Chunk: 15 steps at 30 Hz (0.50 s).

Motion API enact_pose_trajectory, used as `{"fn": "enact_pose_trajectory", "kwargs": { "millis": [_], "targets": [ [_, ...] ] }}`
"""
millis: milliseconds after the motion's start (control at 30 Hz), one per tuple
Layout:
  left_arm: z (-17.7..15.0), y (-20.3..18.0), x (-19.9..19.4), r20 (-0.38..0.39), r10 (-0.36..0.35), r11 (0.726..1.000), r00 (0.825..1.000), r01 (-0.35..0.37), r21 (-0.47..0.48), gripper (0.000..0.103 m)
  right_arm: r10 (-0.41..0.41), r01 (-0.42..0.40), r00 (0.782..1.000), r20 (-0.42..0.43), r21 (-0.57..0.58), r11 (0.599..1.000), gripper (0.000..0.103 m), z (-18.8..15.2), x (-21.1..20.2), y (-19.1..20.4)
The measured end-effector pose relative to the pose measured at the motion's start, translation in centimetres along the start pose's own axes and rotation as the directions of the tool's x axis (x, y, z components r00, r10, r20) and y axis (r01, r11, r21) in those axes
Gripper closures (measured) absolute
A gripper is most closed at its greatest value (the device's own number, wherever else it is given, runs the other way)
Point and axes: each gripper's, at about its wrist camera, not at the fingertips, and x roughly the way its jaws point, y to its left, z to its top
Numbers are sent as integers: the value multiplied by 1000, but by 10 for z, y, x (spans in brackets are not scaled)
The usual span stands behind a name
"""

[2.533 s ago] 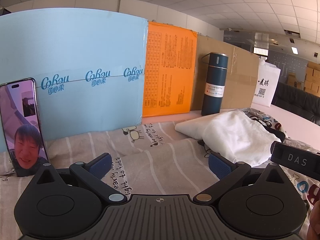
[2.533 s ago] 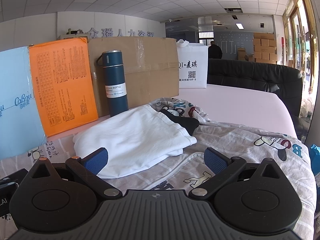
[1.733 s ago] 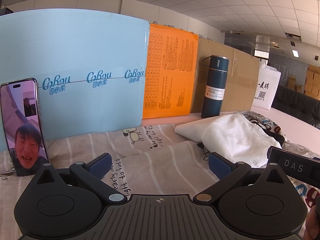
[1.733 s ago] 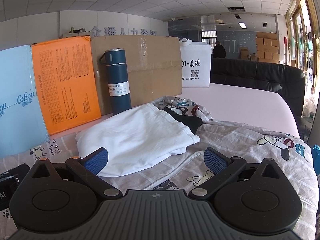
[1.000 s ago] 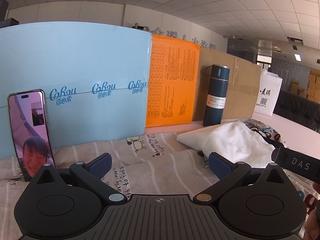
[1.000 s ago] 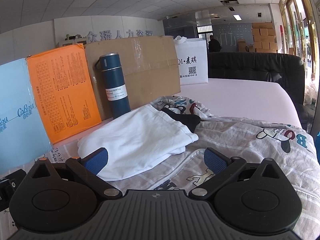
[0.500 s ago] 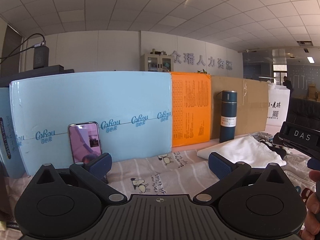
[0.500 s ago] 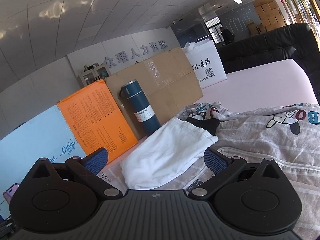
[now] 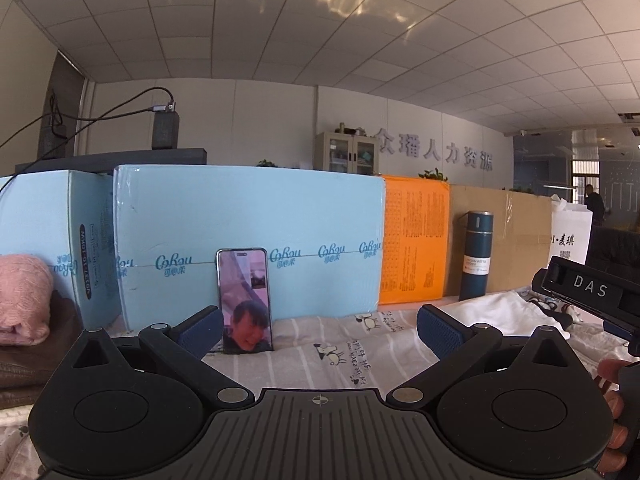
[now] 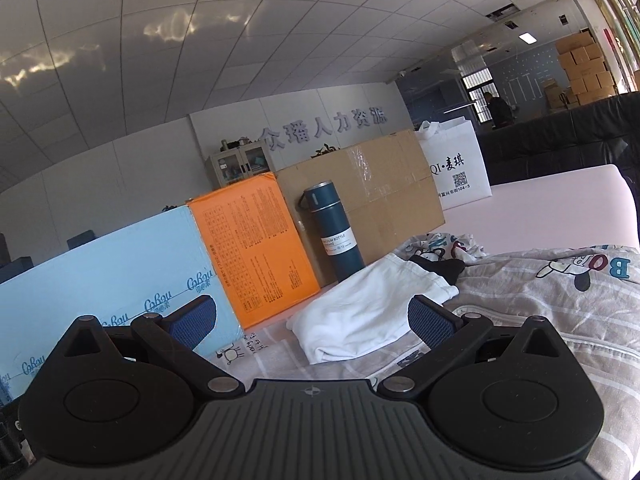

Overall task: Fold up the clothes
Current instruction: 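Turn both tools toward the pink knit sweater beside the blue boards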

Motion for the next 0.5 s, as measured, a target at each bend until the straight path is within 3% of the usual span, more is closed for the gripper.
{"fn": "enact_pose_trajectory", "kwargs": {
  "millis": [133,267,400,500],
  "targets": [
    [-5,26,-18,18,26,998,999,-25,-53,0,63,-62,998,21,-19,998,0,-6,-13,17],
    [-10,57,-31,22,89,993,996,-87,-84,0,186,-186,983,-2,-39,982,0,3,-17,43],
    [-2,96,-46,51,182,980,982,-177,-91,0,310,-311,950,-30,-55,949,0,14,-19,70],
    [16,125,-60,100,267,962,958,-260,-83,0,399,-401,916,-52,-64,914,0,21,-21,90]
  ]
}}
